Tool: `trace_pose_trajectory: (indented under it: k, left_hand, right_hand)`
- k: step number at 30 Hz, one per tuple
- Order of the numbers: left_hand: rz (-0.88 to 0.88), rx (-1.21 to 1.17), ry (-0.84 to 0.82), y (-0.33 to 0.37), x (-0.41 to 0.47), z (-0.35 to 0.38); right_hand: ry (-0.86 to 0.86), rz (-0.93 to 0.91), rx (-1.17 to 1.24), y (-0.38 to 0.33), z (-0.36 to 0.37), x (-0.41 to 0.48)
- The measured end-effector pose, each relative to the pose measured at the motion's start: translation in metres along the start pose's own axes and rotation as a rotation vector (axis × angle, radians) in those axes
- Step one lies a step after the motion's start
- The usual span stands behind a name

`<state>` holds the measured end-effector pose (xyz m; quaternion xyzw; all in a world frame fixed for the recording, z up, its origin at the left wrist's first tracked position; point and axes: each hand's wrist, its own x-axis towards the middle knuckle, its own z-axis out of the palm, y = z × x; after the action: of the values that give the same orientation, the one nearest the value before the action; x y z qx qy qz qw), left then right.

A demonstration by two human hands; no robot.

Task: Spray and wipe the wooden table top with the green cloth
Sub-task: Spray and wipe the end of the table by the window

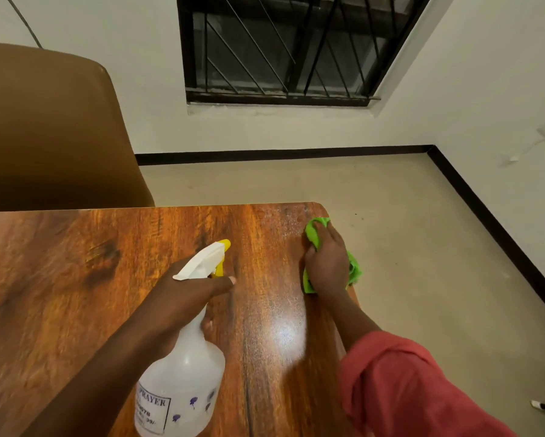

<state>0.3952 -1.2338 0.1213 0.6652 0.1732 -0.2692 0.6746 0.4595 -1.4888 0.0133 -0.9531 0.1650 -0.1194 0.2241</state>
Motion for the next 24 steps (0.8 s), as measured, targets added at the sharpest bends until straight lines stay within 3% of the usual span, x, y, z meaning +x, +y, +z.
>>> trace_pose_trajectory:
  k: [2,7,12,15,24]
  left_hand:
    - [0.005,-0.015,0.0,0.001,0.002,-0.004]
    - [0.031,-0.026,-0.016,0.003,0.012,0.011]
    - [0.027,-0.009,-0.023,0.0,0.02,0.015]
    - [-0.017,-0.002,0.032,-0.008,0.026,0.007]
    - [-0.069,-0.022,0.055,-0.011,0.038,0.024]
  right_hand:
    - [0.007,0.023,0.009,-0.01,0.004,0.012]
    - [-0.161,-0.296,-0.003,-0.022,0.013,0.002]
    - [-0.017,-0.087,-0.008,-0.011,0.012,0.036]
    - [-0.032,-0.085,-0.031,-0.028,0.022,0.049]
    - [-0.302,-0.57,0.032,-0.061,0.037,0.013]
